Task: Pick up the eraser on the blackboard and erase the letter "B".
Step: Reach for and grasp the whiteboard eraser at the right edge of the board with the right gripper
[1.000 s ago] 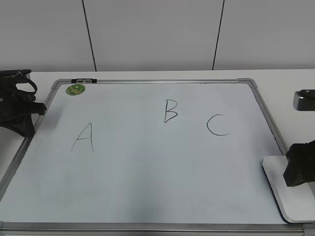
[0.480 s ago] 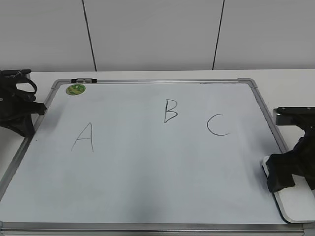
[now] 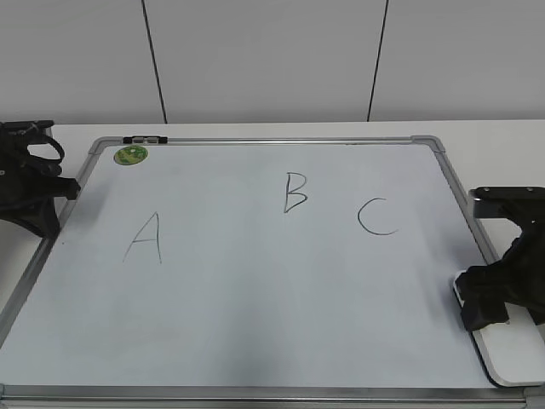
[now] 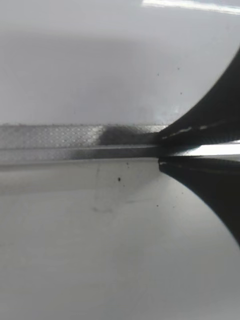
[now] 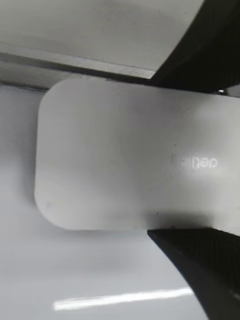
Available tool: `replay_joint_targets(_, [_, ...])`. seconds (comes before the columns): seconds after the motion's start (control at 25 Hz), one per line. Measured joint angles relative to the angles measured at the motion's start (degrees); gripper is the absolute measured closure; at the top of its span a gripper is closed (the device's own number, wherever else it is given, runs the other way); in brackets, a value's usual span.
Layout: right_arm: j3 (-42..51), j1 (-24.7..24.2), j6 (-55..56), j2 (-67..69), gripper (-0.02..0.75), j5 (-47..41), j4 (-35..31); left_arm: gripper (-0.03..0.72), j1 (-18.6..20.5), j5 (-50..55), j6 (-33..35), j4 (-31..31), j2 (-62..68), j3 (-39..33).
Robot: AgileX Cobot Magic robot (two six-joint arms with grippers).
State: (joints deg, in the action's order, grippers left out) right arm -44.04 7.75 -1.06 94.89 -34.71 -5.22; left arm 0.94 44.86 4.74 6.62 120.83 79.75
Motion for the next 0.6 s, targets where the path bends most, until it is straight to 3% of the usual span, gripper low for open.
replay_joint_targets(0.6, [-3.5,0.0,0.0,-3.1,0.201,-5.9,0.0,0.645,0.0,0.0,0.0,0.0,0.0,0.0])
